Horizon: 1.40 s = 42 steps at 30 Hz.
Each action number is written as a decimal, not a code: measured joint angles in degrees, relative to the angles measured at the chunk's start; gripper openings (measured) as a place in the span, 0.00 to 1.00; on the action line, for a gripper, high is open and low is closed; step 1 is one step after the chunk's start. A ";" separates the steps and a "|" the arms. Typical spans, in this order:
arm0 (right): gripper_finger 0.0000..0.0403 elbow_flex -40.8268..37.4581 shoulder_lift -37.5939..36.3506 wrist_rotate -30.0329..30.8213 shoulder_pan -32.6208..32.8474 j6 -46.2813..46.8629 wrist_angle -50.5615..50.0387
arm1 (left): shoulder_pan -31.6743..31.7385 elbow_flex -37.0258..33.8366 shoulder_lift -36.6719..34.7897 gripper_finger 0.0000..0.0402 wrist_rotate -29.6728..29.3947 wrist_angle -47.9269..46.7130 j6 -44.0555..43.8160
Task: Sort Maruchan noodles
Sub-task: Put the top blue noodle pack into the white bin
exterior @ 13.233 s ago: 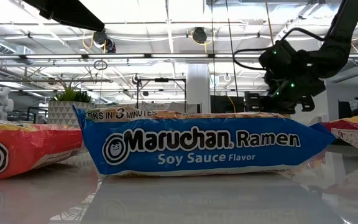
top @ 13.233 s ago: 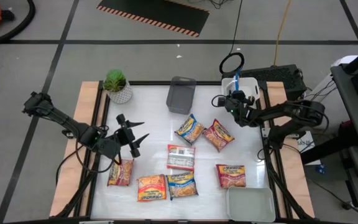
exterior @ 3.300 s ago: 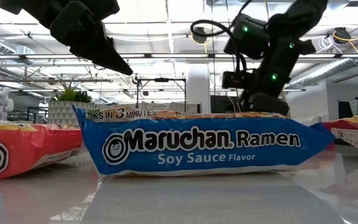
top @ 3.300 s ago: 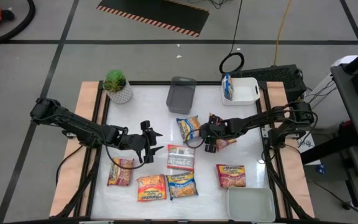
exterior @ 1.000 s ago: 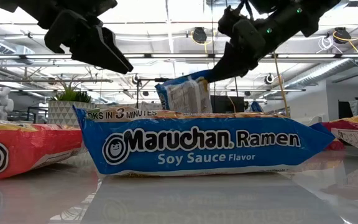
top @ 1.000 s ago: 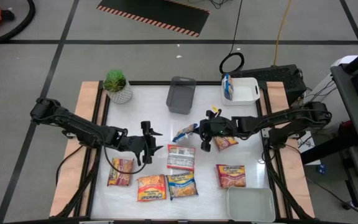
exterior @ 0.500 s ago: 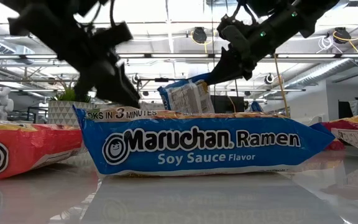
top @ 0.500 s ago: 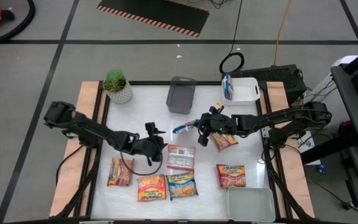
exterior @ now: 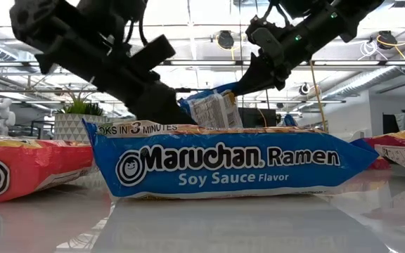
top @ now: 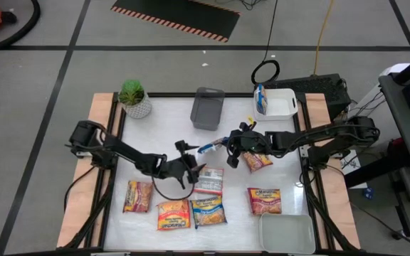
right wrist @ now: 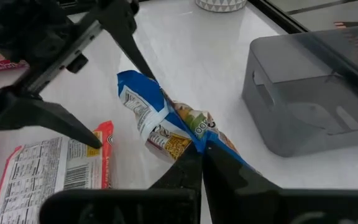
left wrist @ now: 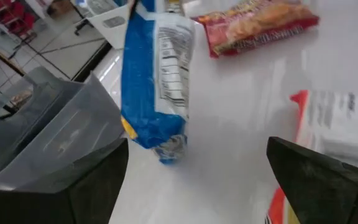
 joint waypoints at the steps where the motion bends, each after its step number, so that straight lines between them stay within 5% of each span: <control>1: 0.00 0.00 0.00 0.00 0.00 -0.02 0.00 | 0.31 0.00 0.63 0.97 -0.04 1.06 -0.32; 8: 0.00 0.00 0.00 -1.03 0.00 -0.03 -0.07 | 2.16 -0.02 4.05 0.97 -2.94 4.98 -1.39; 16: 0.00 0.00 0.00 -4.69 0.51 0.17 -0.11 | 1.91 -0.02 4.17 0.93 4.10 8.92 3.23; 32: 0.00 0.00 0.00 -4.53 1.23 -0.02 -0.12 | 2.38 -0.02 4.15 0.30 4.11 8.85 5.31; 42: 0.01 0.00 0.00 -4.40 1.11 -1.99 -0.15 | 2.30 -0.02 4.15 0.22 3.98 8.77 6.95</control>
